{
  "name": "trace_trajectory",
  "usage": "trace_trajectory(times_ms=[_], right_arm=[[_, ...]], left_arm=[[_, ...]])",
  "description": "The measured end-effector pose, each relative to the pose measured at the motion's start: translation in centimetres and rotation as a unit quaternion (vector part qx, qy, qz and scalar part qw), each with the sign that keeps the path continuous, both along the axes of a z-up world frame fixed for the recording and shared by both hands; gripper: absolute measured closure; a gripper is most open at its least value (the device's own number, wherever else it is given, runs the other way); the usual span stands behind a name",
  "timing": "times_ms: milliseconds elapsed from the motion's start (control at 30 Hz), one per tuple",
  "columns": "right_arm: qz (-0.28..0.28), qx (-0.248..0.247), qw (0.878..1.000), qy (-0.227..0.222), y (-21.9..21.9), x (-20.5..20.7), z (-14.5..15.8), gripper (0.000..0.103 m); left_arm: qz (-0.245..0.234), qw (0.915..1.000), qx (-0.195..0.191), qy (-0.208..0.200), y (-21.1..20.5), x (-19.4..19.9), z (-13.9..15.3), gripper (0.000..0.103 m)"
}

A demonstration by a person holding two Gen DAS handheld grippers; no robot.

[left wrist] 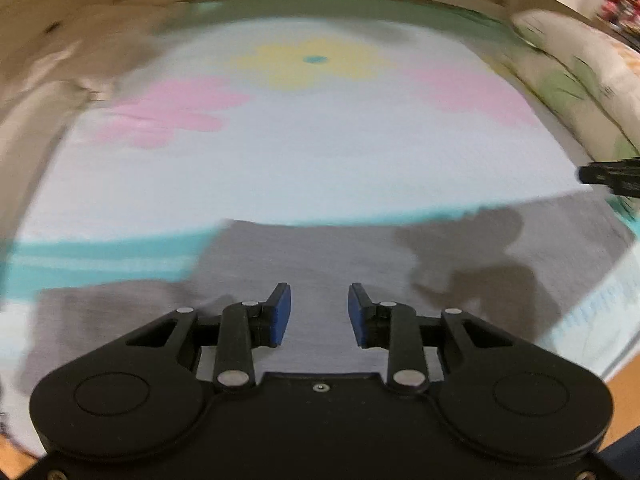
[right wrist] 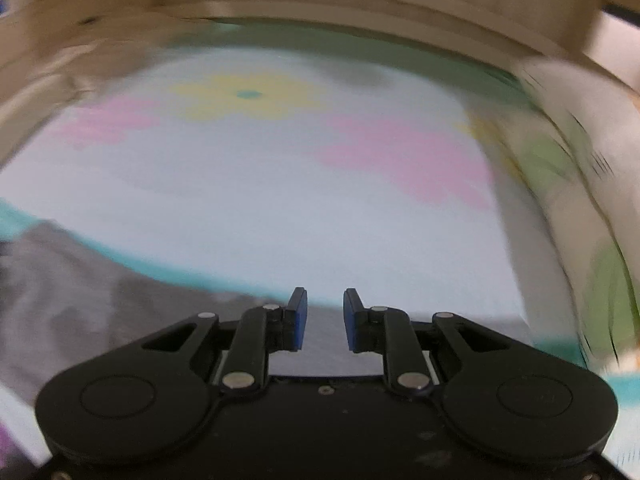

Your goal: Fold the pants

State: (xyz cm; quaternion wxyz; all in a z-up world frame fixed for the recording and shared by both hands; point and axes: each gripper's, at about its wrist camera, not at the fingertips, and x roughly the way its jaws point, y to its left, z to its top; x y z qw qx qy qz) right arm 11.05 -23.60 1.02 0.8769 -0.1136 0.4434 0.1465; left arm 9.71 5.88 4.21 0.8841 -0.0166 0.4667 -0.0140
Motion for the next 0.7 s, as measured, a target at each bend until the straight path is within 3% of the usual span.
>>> trace_trajectory(times_ms=[200, 367, 500, 700], right_arm=[[0.103, 0.027, 0.994, 0.011, 9.9, -2.0, 4.6, 0.08], [0.126, 0.091, 0.985, 0.077, 16.1, -2.4, 4.4, 0.08], [0.126, 0.116, 0.98, 0.104, 21.3, -2.6, 3.3, 0.08], [0.106, 0.132, 0.977, 0.131, 23.9, 0.0, 0.0, 0.08]], left_arm=[[0.1, 0.9945, 0.032, -0.003, 10.5, -1.6, 1.7, 0.059], [0.178, 0.9835, 0.027, 0.013, 18.1, -3.1, 0.5, 0.06], [0.183, 0.9812, 0.043, 0.041, 20.7, -4.0, -1.5, 0.06], [0.176, 0.9807, 0.039, 0.075, 22.0, -4.3, -3.7, 0.059]])
